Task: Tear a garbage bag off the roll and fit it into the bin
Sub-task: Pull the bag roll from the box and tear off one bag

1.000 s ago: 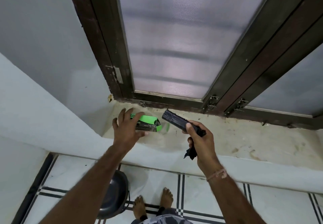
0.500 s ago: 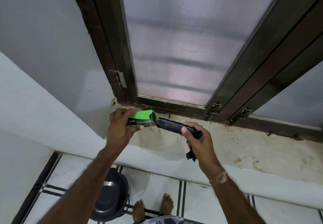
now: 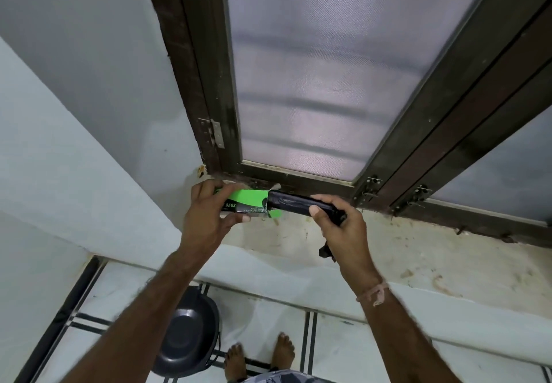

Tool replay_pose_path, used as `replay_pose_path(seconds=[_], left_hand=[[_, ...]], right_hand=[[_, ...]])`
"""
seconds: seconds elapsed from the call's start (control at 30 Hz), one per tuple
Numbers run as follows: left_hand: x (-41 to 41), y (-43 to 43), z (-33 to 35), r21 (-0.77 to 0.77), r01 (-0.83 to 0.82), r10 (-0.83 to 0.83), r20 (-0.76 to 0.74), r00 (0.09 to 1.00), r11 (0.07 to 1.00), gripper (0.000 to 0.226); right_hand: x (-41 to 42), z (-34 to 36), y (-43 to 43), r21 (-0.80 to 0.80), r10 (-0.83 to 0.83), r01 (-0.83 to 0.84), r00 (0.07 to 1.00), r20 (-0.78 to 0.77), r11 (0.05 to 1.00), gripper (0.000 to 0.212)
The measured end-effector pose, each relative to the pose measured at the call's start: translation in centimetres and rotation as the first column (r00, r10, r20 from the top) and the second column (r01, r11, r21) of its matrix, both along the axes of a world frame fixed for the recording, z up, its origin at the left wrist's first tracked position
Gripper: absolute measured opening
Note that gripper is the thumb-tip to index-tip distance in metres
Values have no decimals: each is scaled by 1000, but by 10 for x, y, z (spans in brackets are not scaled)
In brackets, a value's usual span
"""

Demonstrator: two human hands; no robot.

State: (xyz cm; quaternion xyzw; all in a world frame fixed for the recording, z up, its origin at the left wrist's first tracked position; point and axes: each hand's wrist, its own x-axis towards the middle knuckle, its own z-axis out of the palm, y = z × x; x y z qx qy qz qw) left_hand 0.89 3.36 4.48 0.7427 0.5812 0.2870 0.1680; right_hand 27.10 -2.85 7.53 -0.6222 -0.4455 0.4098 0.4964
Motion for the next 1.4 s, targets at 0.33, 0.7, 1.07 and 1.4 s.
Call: replay_pose_path(seconds=[0.33, 0.7, 1.07, 1.4], left_hand=[[-2, -23, -7, -85, 39, -32, 86, 996, 996, 58], [-7, -34, -16, -136, 97, -55, 287, 956, 986, 63], [-5, -49, -23, -136, 88, -25, 414, 910, 987, 64], [-8, -50, -23, -99, 161, -116, 356, 927, 982, 58]], right_hand=[[-7, 0, 1, -104, 78, -81, 996, -36, 991, 12], [-20, 13, 3, -116, 170, -183, 978, -119, 976, 19], [-36, 14, -11, -16, 124, -126, 988, -93, 992, 31], [-53, 1, -15, 11, 62, -62, 998, -14, 998, 21]])
